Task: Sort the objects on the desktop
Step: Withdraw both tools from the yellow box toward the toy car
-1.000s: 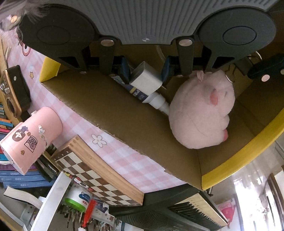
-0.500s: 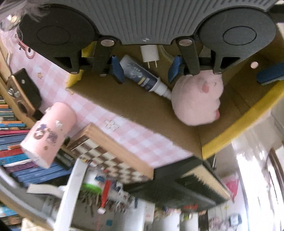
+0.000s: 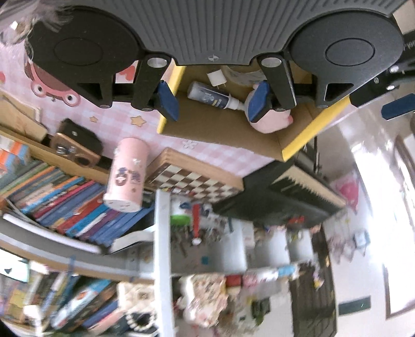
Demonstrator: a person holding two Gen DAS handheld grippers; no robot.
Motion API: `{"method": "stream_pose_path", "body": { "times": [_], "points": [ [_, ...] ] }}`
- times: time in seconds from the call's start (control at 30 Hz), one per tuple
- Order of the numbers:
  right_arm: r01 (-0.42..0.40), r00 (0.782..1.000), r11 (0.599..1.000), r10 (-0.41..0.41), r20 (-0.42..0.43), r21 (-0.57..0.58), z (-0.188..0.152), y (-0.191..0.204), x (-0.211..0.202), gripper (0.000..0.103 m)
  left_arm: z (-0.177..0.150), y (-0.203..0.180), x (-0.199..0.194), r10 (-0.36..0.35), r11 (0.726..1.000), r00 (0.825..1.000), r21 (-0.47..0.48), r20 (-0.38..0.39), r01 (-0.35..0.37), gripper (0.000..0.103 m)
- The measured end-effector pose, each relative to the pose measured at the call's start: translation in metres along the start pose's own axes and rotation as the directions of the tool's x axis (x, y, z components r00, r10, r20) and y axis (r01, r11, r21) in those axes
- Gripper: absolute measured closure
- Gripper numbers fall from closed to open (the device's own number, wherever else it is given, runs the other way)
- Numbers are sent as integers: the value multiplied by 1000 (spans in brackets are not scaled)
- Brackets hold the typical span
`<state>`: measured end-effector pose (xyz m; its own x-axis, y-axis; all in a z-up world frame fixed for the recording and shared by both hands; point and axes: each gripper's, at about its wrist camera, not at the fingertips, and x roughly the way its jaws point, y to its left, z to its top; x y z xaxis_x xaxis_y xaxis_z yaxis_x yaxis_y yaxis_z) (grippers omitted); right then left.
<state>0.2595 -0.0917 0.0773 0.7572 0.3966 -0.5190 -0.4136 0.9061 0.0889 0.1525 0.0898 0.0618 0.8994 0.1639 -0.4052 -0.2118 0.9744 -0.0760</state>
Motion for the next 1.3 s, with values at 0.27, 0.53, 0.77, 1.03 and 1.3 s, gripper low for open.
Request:
{"method": "stream_pose_path", "body": {
  "times": [0.27,0.53,0.77,1.03,1.3],
  "points": [
    [77,996,995,-80,39,70,-36,4,-48,43,-15,11,-32,-24,1000,1000,-6,7,24,30],
    [145,988,983,-149,27,113,-83,21,-89,41,-38,23,-69,-37,999,999,-15,-13,37,28],
    [206,978,969,-208,1,138,-122,36,-114,41,-62,33,-96,-27,1000,999,-17,-38,27,28],
    [219,975,970,-216,-45,103,-160,59,-134,41,-84,37,-116,-32,999,997,-5,-64,32,27],
    [226,972,967,-217,-89,114,-183,70,-147,40,-102,33,-128,-71,997,991,15,-112,73,27]
  ]
}}
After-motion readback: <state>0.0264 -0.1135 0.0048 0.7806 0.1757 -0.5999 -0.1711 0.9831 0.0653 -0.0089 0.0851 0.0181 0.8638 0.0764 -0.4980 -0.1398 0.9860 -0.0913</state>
